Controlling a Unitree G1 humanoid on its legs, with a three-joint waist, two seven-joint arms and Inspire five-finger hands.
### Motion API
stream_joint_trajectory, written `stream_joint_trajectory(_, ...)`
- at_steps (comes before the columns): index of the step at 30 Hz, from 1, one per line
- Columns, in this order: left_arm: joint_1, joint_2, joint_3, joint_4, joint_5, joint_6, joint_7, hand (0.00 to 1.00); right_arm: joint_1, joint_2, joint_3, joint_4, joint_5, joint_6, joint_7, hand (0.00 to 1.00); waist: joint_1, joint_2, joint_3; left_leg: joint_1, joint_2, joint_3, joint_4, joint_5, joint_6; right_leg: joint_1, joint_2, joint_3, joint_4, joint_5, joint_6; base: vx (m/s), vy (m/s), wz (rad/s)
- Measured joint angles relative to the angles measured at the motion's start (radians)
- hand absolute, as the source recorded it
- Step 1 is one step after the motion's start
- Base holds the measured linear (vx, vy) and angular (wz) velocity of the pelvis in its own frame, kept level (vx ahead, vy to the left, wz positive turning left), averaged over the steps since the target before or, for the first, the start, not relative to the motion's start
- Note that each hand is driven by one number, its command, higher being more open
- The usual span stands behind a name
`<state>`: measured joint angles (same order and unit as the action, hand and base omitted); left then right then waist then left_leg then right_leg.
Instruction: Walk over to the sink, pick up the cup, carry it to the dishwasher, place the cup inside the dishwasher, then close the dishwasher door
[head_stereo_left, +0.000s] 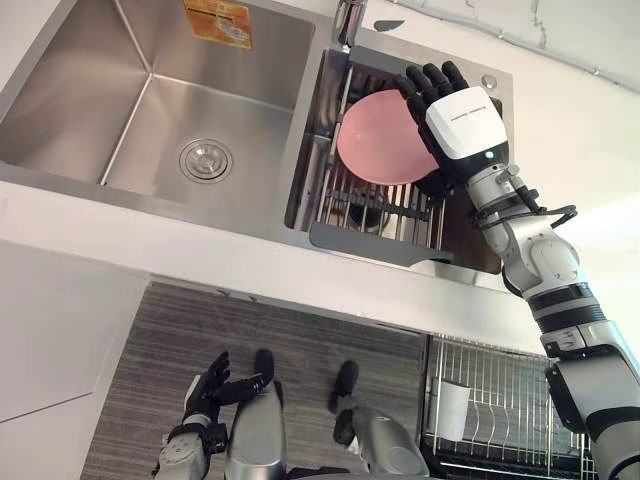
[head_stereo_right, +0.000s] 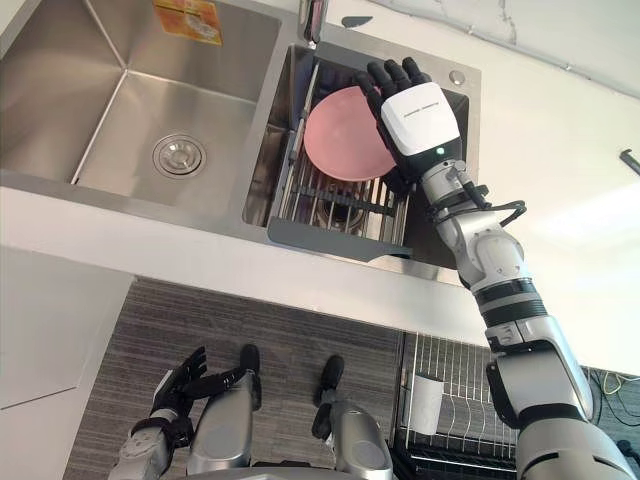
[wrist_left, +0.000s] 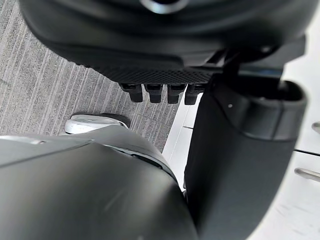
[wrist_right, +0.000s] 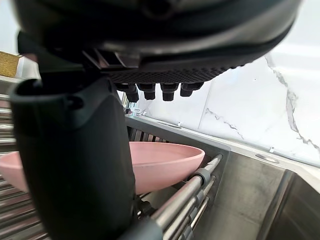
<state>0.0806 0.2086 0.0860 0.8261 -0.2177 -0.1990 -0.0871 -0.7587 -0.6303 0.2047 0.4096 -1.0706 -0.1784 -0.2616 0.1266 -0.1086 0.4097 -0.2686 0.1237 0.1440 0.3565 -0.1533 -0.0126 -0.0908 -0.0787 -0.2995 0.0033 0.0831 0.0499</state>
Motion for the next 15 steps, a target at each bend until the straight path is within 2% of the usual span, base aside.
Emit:
stream_joint_trajectory(6,-0.006,-0.001,0.000,0.002,0.000,-0.001,0.000,1.00,-0.015,-0.003,0.006,0.009,0.010,-0.002,-0.003,1.00,-0.003,0.004,0.003,-0.008,0.002,0.000,0.002,0.000,0.000,-0.009,0.001,0.000,0.000,0.000,-0.001,0.00,0.000,0.00)
stream_joint_trajectory(7,-0.011,-0.001,0.000,0.006,0.000,-0.001,0.000,1.00,-0.016,-0.005,0.010,0.009,0.010,-0.002,-0.004,0.00,-0.003,0.005,0.003,-0.008,0.002,0.000,0.002,0.000,0.000,-0.009,0.001,0.000,0.001,0.000,-0.001,0.00,0.000,0.00)
stream_joint_trajectory(15,-0.029,-0.002,-0.003,0.010,0.000,-0.001,0.000,1.00,-0.020,-0.009,0.021,0.024,0.019,-0.010,-0.004,0.00,-0.004,0.011,0.008,-0.015,0.003,0.002,0.005,0.000,0.000,-0.017,0.001,0.001,0.003,0.000,-0.002,0.00,0.000,0.00)
